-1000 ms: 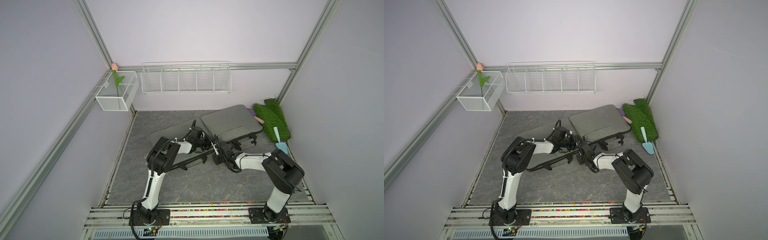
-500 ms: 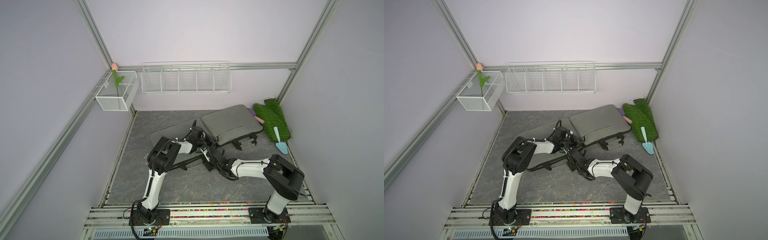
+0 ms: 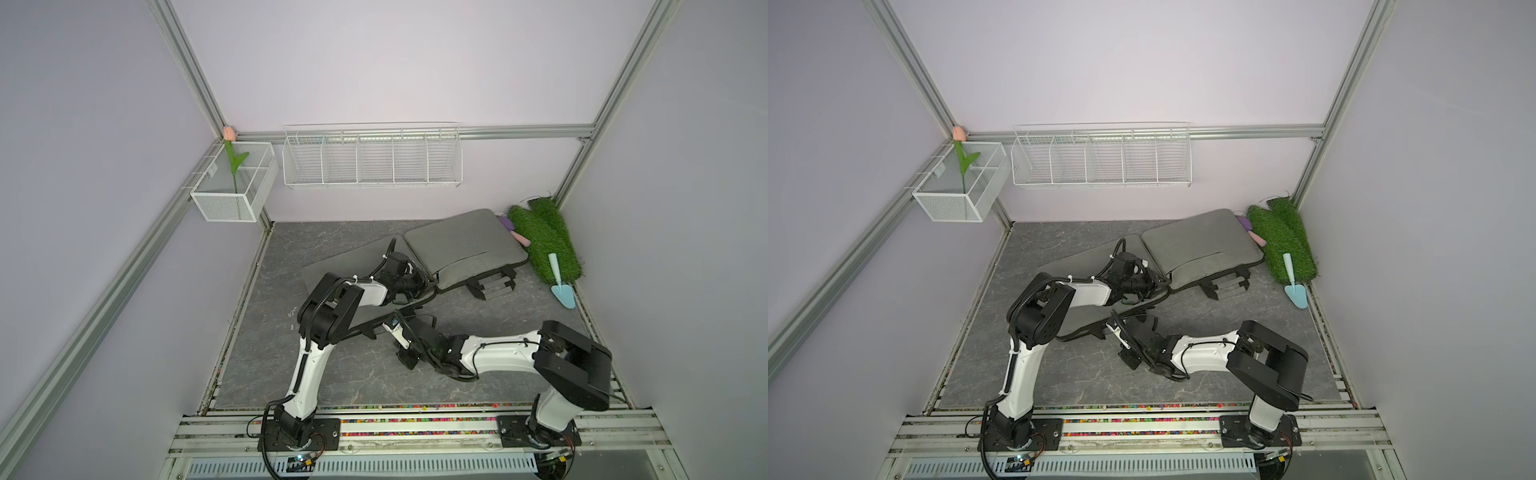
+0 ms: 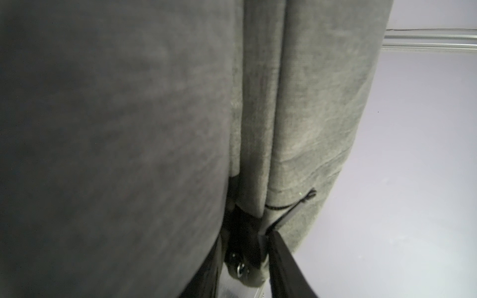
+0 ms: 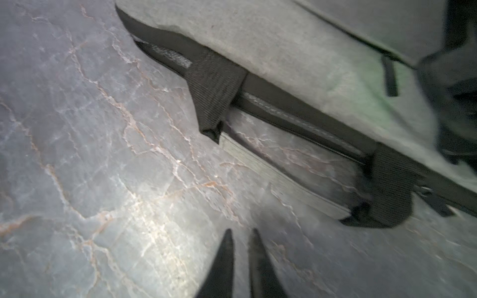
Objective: Put the mouse into the laptop bag
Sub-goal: Zip the zipper on the zippered laptop bag.
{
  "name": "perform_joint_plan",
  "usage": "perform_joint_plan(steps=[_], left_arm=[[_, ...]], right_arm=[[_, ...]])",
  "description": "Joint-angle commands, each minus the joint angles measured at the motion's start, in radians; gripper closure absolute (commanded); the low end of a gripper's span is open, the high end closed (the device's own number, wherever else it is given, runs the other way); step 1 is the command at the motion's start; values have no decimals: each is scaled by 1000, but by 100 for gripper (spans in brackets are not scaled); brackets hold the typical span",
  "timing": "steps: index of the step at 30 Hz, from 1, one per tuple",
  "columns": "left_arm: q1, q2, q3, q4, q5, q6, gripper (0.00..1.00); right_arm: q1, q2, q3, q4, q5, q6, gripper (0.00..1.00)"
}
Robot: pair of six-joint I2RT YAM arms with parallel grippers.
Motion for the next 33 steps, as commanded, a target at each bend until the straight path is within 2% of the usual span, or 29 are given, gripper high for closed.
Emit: perform_joint_plan(steps=[1,3,7,9,12,13,16,19,22,26,30,33], left_arm=[[-14,9,1,-165,-34,55,67],[-14,-14,6,-201,-39,71,67],[-14,-67,34,-288,-59,113,65],[-12,-109,44,-331,-67,142,48],[-6,-178,31,-381,-83,192,27],[-4,-200,24,-392,-86,203,24],[15,-280,-7,-451,-98,247,21],[61,-383,-99,-464,-116,264,21],[158,-515,-243,-487,-176,295,20],[353,-717,-434,-566,-270,358,14],[540,-842,-587,-622,-260,417,9],[641,-885,-662,-622,-233,449,9]], right_arm=[[-31,-123,-47,-18,179,13,61],[-90,-189,-91,-17,198,24,50],[-245,-172,-105,-11,132,44,43],[-301,-101,-67,-26,65,50,36],[-321,-21,-35,14,-26,53,32],[-323,-3,-29,30,-45,58,29],[-327,45,-7,60,-112,73,27],[-327,74,1,101,-187,87,26],[-327,106,16,121,-208,94,26],[-327,166,75,90,-200,80,24],[-340,216,144,54,-191,70,21],[-356,240,164,51,-233,58,21]])
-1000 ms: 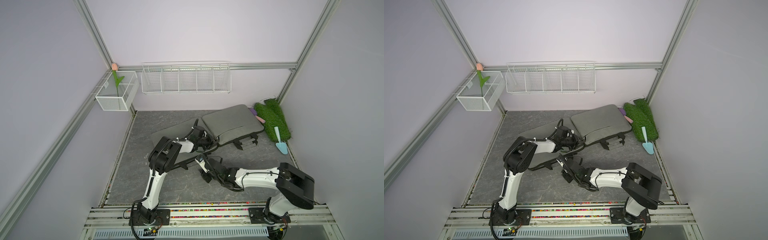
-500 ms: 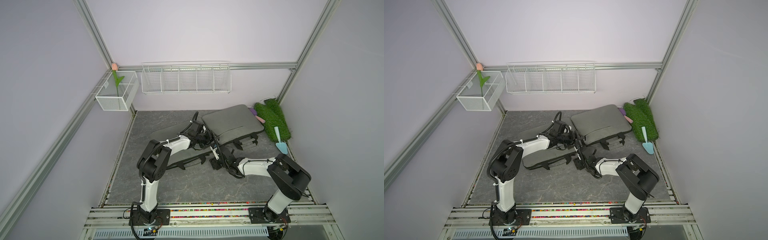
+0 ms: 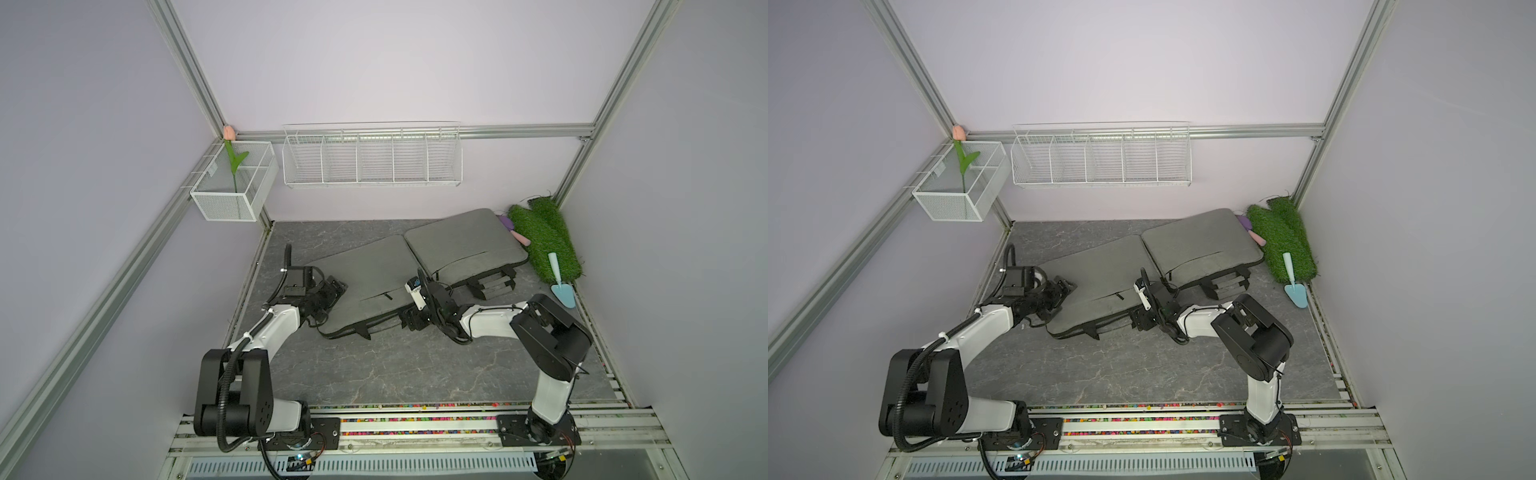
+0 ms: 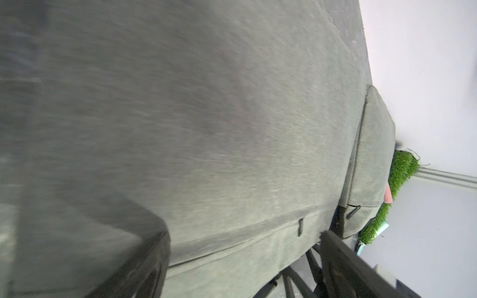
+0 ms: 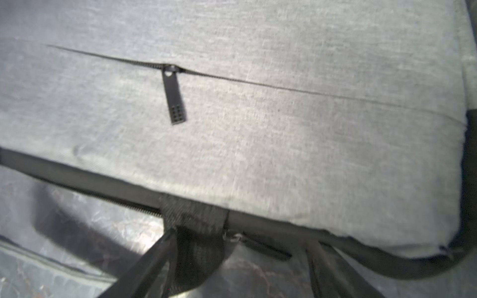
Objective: Put the mouse into the laptop bag
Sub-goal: Zip the zipper on the zippered laptop bag.
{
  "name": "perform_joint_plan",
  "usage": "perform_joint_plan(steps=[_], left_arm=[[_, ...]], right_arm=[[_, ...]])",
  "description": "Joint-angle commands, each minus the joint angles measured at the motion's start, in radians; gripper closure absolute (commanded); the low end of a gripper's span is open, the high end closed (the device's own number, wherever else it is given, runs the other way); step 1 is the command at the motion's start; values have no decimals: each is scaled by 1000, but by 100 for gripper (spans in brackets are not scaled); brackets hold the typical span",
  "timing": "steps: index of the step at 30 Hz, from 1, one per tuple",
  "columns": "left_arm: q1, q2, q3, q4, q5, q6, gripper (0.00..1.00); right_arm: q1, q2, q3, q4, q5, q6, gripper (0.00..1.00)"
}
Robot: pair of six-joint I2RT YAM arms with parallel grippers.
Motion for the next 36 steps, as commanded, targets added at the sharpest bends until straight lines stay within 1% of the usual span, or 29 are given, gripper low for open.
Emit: perform_joint_plan(steps=[1,3,5,7,11,13,15,18,21,25,28,31,34,36], left_arm=[[71,-28,-59,-81,-15,76,7],[89,-21,-65,-101,-67,82,5],[108,9,-52,-118,-39,111,5],[110,34,-51,-106,-30,116,5],[110,59,-51,-96,-43,117,5],[110,67,-54,-94,-49,119,5],[110,71,-58,-90,-48,117,5],[109,73,-59,-85,-38,115,5],[109,79,-57,-79,-29,115,5],[110,102,-48,-75,-27,115,5],[110,113,-49,-65,-25,109,5],[109,130,-45,-50,-4,102,5],[109,136,-43,-46,-4,98,6],[109,135,-46,-43,-7,91,6]], right_arm=[[-17,34,32,-13,-61,-23,21],[-12,42,40,-13,-115,-28,21],[1,34,31,-4,-152,-38,21],[24,14,13,3,-152,-52,23],[38,-18,-6,-21,-142,-52,33],[38,-39,-27,-14,-129,-43,43],[37,-60,-59,-12,-125,-38,48],[36,-76,-63,-23,-122,-38,56],[34,-76,-59,-37,-105,-41,59],[21,-89,-80,-22,-95,-49,59],[19,-102,-101,-11,-85,-90,61],[18,-113,-127,-9,-19,-119,63],[17,-138,-154,-3,10,-127,63],[16,-130,-151,-5,18,-132,63]])
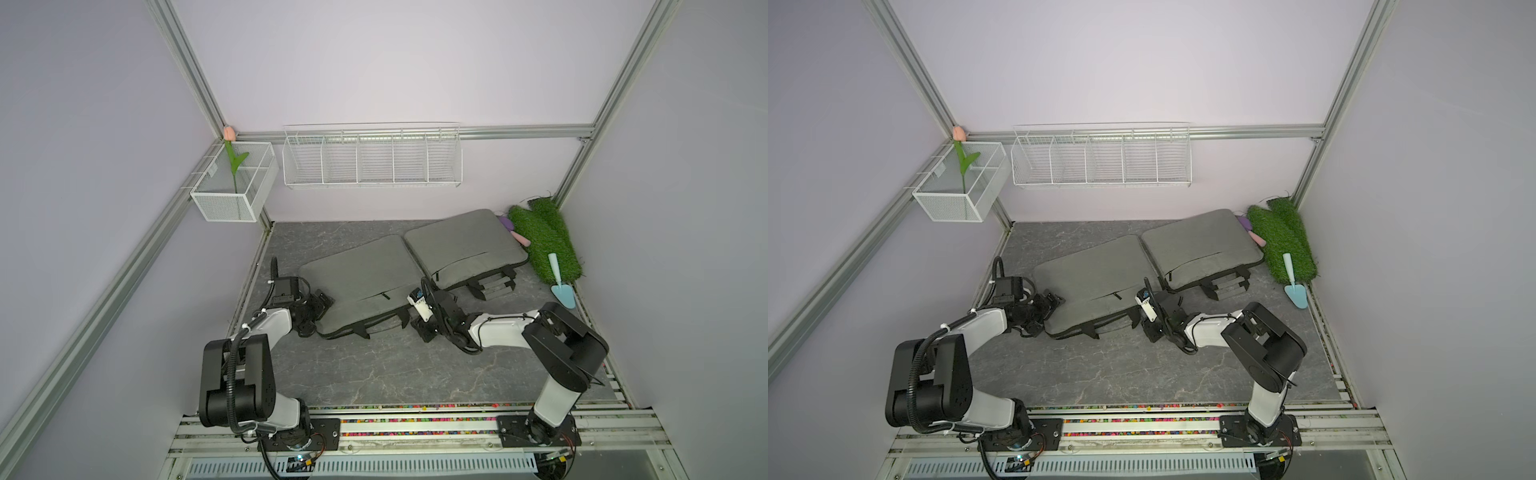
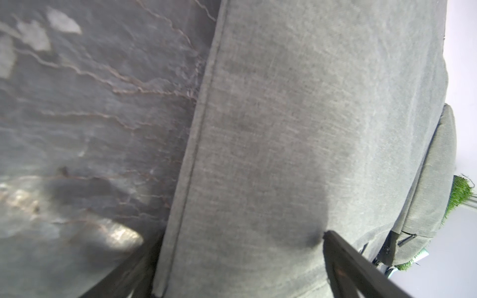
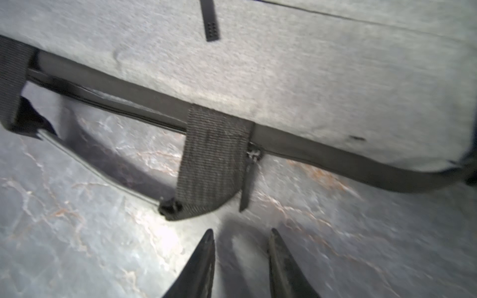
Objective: Put the mouse into the laptop bag
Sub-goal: Zip the zipper on the zippered laptop bag.
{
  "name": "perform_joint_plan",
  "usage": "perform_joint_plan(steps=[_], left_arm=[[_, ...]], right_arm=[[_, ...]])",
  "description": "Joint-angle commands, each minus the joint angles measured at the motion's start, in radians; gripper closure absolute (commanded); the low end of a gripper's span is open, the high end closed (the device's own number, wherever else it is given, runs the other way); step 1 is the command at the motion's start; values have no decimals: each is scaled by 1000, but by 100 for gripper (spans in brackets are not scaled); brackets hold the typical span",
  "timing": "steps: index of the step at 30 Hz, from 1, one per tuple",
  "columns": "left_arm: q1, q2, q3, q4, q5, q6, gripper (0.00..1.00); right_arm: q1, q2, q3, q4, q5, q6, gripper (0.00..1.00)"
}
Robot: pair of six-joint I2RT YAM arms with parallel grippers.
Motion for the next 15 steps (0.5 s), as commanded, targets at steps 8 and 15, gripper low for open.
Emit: perform_joint_plan(steps=[8,15], left_arm=[[4,13,-15,-36,-5,-6,6],[5,-4,-18,-42,4,-5,6]], right_arm=[[3,74,50,16,9,-36,66],[8,114,84,17,55,-18,71]])
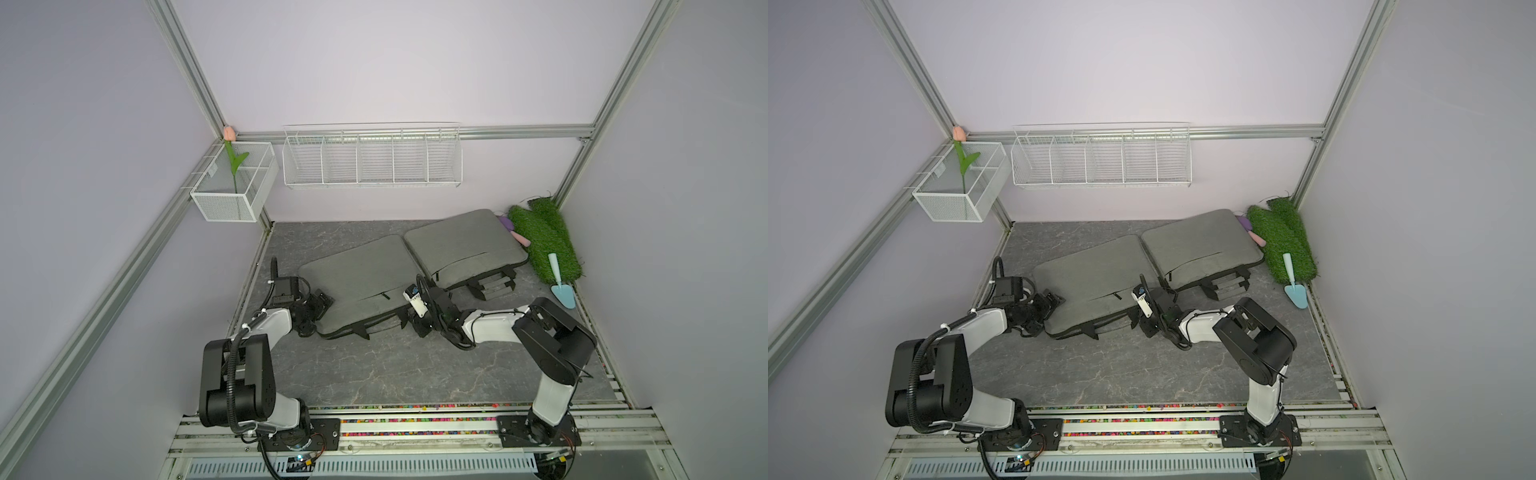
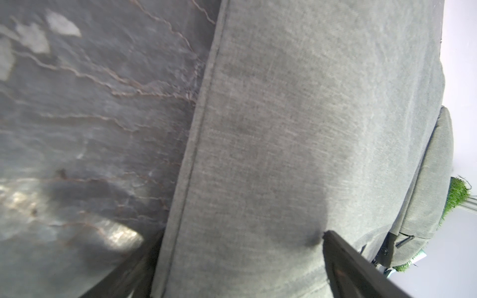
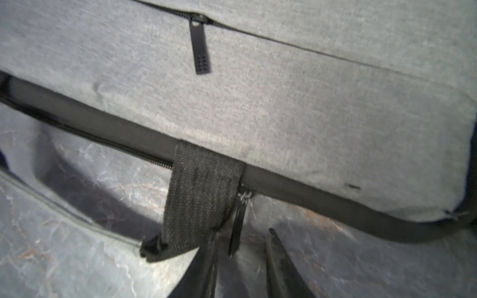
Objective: Put the mouse into the laptop bag
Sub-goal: Zip the zipper on the zippered laptop bag.
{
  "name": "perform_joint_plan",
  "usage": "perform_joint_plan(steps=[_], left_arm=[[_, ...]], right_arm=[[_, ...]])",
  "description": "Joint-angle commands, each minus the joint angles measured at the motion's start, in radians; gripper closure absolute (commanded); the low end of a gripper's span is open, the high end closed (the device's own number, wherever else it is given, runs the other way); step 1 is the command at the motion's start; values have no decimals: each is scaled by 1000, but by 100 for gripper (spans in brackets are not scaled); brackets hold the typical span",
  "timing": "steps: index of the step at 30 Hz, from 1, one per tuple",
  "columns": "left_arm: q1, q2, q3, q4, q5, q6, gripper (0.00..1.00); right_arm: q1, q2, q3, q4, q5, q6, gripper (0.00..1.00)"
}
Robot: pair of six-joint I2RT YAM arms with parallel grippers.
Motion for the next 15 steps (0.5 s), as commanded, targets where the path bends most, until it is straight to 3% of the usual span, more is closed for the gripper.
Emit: perform_joint_plan(steps=[1,5,12,15], left_arm=[[4,-5,-21,-38,3,2,6],[5,-7,-26,-34,8,1,6],[-10,28,-80,65,68,-32,6],[-70,37,-109,118,69,-67,6]], right_arm=[[4,35,11,-11,33,2,76],[3,47,18,-1,17,8,93],[4,-15,-29,32,-90,62,93],[21,-27,-29,58,-169,109,93]])
